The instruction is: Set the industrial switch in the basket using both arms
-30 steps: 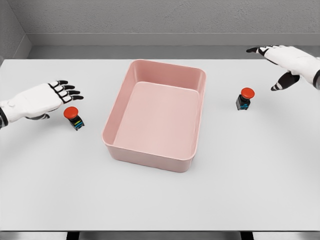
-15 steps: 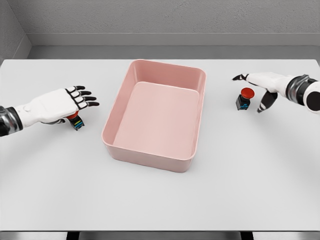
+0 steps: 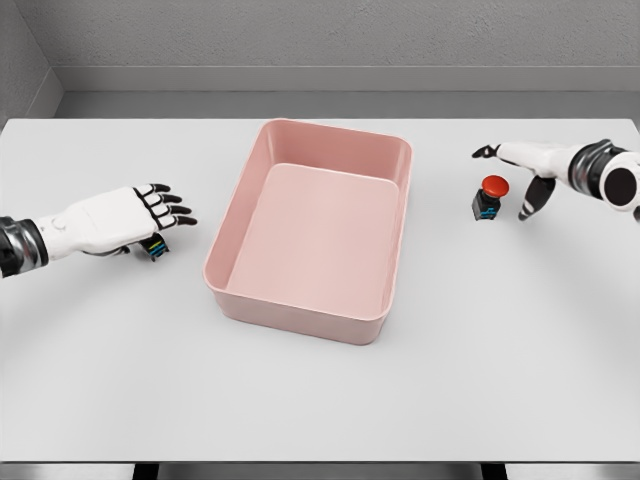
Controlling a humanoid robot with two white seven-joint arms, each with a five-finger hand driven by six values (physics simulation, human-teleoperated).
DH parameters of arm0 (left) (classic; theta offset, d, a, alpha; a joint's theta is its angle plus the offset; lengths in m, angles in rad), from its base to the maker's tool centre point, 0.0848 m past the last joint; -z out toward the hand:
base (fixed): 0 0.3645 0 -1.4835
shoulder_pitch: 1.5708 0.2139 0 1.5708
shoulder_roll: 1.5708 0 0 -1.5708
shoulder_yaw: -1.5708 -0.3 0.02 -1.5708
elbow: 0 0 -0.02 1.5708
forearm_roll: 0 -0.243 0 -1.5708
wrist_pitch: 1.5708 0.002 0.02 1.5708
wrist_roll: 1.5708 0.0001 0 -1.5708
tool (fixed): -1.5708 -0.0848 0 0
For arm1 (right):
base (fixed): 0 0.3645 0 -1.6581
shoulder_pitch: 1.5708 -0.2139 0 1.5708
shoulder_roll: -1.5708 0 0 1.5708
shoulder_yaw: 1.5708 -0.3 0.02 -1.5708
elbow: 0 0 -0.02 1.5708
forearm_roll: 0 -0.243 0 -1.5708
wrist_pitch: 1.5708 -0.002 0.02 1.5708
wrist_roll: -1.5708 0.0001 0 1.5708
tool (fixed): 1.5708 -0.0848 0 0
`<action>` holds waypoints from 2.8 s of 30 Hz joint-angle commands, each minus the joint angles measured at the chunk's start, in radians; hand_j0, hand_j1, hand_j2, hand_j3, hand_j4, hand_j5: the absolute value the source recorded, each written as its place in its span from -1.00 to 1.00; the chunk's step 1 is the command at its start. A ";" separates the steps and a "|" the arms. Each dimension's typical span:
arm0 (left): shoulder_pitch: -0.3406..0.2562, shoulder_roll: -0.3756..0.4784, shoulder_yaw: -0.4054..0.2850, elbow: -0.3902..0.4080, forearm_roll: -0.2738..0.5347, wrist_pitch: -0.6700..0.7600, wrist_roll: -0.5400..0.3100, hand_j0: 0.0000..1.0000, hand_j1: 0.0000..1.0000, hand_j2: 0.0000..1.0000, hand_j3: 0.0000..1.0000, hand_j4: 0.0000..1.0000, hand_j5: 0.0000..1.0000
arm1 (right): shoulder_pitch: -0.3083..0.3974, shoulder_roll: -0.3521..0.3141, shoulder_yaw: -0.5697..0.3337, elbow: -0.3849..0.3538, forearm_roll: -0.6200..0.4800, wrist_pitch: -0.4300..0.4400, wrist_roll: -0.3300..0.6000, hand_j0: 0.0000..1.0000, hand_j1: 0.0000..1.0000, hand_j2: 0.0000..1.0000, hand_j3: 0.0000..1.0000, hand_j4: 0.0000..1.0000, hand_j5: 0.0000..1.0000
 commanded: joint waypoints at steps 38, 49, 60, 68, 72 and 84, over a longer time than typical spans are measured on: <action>-0.003 0.034 0.066 -0.039 0.020 0.000 -0.008 -0.53 -0.53 -0.53 -0.53 -0.53 -0.53 | -0.017 -0.010 0.022 -0.009 0.003 -0.013 0.030 -0.09 -0.09 -0.09 -0.09 -0.09 -0.09; -0.002 0.045 0.138 -0.088 0.089 0.000 -0.013 -0.73 -0.73 -0.73 -0.73 -0.73 -0.73 | -0.063 -0.032 0.016 -0.015 0.003 -0.013 0.033 -0.09 -0.09 -0.09 -0.09 -0.09 -0.09; -0.017 0.011 0.204 -0.195 0.104 0.000 -0.007 -0.71 -0.71 -0.71 -0.71 -0.71 -0.71 | -0.064 -0.060 -0.102 -0.089 0.004 -0.013 0.083 -0.09 -0.09 -0.09 -0.09 -0.09 -0.09; -0.035 -0.080 0.209 -0.204 0.098 0.000 -0.016 -0.69 -0.69 -0.69 -0.69 -0.69 -0.69 | -0.083 -0.069 -0.165 -0.150 0.009 -0.013 0.083 -0.09 -0.09 -0.09 -0.09 -0.09 -0.09; -0.041 -0.147 0.203 -0.227 0.085 0.000 -0.019 -0.70 -0.70 -0.70 -0.70 -0.70 -0.70 | -0.084 -0.066 -0.168 -0.204 0.007 -0.016 0.083 -0.08 -0.08 -0.08 -0.08 -0.08 -0.08; -0.052 -0.290 0.140 -0.229 -0.028 0.000 -0.040 -0.67 -0.67 -0.67 -0.67 -0.67 -0.67 | -0.090 0.006 -0.153 -0.276 0.007 -0.014 0.083 -0.08 -0.08 -0.08 -0.08 -0.08 -0.08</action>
